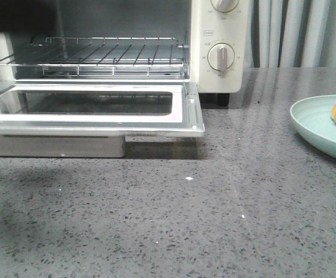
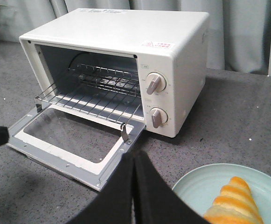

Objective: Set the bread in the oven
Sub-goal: 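Pull the oven door handle down with the left gripper to open it, then move the right gripper above the croissant on the green plate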

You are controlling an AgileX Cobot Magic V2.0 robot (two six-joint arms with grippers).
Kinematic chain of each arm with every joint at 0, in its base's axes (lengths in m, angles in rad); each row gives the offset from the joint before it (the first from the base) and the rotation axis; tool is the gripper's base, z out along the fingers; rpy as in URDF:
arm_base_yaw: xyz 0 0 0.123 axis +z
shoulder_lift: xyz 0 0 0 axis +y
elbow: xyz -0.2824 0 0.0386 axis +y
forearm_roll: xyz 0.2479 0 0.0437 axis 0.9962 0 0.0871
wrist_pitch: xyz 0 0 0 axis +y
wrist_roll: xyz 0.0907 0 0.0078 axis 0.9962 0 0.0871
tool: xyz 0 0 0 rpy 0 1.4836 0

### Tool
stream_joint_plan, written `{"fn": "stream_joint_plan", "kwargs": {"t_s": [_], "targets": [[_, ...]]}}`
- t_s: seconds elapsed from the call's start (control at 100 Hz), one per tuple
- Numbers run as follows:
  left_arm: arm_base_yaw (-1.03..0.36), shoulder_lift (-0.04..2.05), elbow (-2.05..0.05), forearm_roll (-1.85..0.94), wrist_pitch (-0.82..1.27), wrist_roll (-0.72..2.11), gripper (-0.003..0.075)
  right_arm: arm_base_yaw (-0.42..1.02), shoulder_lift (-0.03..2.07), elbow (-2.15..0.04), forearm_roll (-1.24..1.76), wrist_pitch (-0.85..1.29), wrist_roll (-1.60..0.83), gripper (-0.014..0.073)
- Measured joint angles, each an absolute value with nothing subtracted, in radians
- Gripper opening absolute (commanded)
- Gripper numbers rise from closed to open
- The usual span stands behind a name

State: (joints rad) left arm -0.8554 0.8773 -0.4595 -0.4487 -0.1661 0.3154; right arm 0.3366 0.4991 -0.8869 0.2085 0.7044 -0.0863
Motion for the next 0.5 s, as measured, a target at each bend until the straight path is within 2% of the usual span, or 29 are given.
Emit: {"fn": "stream_joint_plan", "kwargs": {"t_s": [0.24, 0.5], "targets": [[-0.880, 0.673, -0.518, -0.424, 0.000, 0.315, -0.0020, 0.337, 0.577, -0.898, 0.179, 0.829, -0.086, -0.0065], [-0.880, 0.630, -0.585, -0.401, 0.190, 0.315, -0.0020, 0.337, 0.789, -1.052, 0.073, 1.113, -0.086, -0.0065]]}}
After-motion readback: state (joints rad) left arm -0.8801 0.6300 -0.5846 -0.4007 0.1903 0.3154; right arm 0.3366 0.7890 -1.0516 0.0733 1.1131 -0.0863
